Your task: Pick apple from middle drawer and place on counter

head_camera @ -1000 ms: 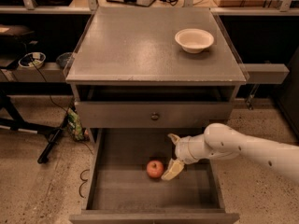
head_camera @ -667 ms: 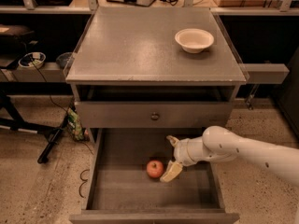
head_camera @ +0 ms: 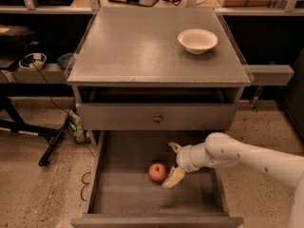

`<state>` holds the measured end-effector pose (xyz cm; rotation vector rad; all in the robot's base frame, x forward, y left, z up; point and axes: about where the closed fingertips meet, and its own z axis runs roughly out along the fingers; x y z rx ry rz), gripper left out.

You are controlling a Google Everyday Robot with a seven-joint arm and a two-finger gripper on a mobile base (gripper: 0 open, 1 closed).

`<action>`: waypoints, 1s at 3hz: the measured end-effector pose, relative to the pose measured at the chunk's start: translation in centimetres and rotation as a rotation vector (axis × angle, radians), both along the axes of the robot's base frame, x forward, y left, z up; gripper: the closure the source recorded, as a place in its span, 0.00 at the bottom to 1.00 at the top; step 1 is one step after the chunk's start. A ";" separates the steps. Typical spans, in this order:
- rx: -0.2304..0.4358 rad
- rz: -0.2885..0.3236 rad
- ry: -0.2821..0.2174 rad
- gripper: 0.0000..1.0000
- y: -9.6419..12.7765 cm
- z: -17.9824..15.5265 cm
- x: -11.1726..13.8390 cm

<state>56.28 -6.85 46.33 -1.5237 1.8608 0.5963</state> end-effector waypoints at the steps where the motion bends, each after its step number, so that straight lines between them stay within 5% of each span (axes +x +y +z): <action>1: 0.002 0.003 0.022 0.00 0.5 -1.7 0.6; 3: -0.023 0.030 0.056 0.00 2.6 -4.4 1.9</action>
Offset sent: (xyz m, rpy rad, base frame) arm 0.0190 0.0159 -0.0383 -0.0041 0.0522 0.0184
